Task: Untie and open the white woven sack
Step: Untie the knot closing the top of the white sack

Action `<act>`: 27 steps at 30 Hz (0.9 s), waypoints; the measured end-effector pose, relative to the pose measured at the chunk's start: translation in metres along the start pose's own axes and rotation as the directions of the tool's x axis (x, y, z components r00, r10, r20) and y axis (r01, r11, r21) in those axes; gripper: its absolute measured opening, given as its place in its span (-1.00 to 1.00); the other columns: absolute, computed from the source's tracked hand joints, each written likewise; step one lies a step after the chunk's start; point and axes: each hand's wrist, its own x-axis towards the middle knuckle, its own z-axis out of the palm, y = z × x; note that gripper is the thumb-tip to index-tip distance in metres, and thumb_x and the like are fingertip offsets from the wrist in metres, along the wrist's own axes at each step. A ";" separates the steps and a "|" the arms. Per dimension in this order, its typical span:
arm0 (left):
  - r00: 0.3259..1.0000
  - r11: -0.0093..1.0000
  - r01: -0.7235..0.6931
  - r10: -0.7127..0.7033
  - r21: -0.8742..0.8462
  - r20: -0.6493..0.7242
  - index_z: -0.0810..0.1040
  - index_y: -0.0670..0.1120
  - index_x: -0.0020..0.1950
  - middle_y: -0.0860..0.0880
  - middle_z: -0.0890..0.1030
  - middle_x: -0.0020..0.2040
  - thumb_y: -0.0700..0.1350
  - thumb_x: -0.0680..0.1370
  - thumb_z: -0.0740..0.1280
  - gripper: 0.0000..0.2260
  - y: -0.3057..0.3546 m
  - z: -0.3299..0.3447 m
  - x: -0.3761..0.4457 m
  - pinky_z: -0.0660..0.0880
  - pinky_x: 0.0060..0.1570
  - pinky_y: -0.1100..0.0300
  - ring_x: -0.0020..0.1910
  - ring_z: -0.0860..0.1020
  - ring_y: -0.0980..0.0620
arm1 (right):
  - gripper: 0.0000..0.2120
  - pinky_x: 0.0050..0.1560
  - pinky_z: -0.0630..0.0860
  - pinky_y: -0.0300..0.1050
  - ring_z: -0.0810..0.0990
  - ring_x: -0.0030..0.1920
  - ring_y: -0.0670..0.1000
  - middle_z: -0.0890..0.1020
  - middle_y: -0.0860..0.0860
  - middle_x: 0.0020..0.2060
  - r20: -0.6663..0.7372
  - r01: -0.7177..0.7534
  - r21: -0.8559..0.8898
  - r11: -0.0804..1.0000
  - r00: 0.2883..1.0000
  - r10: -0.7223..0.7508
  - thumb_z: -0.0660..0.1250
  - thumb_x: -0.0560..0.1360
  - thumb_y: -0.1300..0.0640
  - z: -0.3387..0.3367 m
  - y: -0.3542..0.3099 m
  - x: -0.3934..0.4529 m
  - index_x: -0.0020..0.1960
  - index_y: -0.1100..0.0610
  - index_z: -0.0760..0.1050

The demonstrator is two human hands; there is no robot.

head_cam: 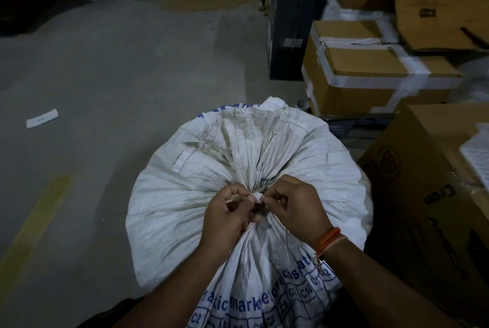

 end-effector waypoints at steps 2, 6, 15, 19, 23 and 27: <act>0.990 0.977 0.139 -0.142 -0.163 -0.008 0.60 -0.09 -0.09 -0.17 0.74 -0.18 -0.26 0.59 0.46 -0.89 0.003 0.002 -0.002 0.49 -0.44 0.26 -0.30 0.71 -0.07 | -0.88 -0.24 0.39 -0.43 0.47 -0.31 -0.24 0.56 -0.10 -0.27 0.006 0.009 0.002 1.000 1.000 -0.009 0.53 0.43 0.26 -0.001 0.000 0.000 -0.21 0.09 0.64; 0.965 0.910 0.264 -0.250 -0.320 0.083 0.59 -0.14 -0.02 -0.19 0.77 -0.13 -0.27 0.61 0.42 -0.94 0.005 0.004 -0.006 0.64 -0.32 0.27 -0.24 0.77 -0.02 | -0.88 -0.24 0.39 -0.47 0.48 -0.30 -0.25 0.55 -0.14 -0.28 0.040 0.002 0.013 1.000 0.999 -0.002 0.54 0.42 0.24 -0.002 0.002 0.000 -0.21 0.07 0.64; 0.984 0.982 0.084 -0.055 -0.167 0.171 0.61 -0.13 0.10 -0.26 0.76 -0.02 -0.25 0.67 0.35 -0.93 -0.011 0.002 -0.005 0.67 0.05 -0.01 -0.12 0.76 -0.12 | -0.89 -0.29 0.46 -0.38 0.55 -0.30 -0.11 0.59 -0.10 -0.31 0.072 -0.051 0.020 0.998 0.996 0.050 0.52 0.39 0.23 -0.004 0.008 -0.005 -0.16 0.06 0.63; 0.995 0.998 -0.006 0.013 -0.063 0.103 0.62 -0.18 0.07 -0.33 0.75 0.00 -0.27 0.66 0.36 -0.95 -0.020 0.003 -0.002 0.65 0.09 -0.20 -0.10 0.75 -0.20 | -0.88 -0.31 0.45 -0.38 0.55 -0.31 -0.11 0.58 -0.13 -0.34 0.087 -0.068 0.011 0.998 0.994 0.067 0.52 0.39 0.20 -0.002 0.008 -0.007 -0.18 0.03 0.62; 0.991 0.991 -0.123 0.121 0.048 0.051 0.67 -0.07 0.03 -0.21 0.78 -0.06 -0.23 0.64 0.41 -0.92 -0.031 0.004 -0.002 0.69 -0.02 -0.17 -0.07 0.76 -0.28 | -0.87 -0.31 0.41 -0.46 0.54 -0.31 -0.22 0.51 -0.20 -0.39 0.068 -0.092 -0.020 0.996 0.993 0.093 0.54 0.36 0.17 -0.002 0.008 -0.008 -0.24 0.01 0.61; 0.977 0.968 -0.211 0.212 0.133 0.008 0.70 0.01 0.03 -0.07 0.79 -0.06 -0.17 0.64 0.43 -0.92 -0.040 0.003 -0.002 0.74 -0.07 -0.10 -0.09 0.78 -0.12 | -0.88 -0.29 0.39 -0.49 0.52 -0.34 -0.25 0.55 -0.15 -0.35 0.068 -0.098 -0.021 0.995 0.993 0.100 0.54 0.37 0.20 -0.001 0.005 -0.007 -0.25 0.04 0.62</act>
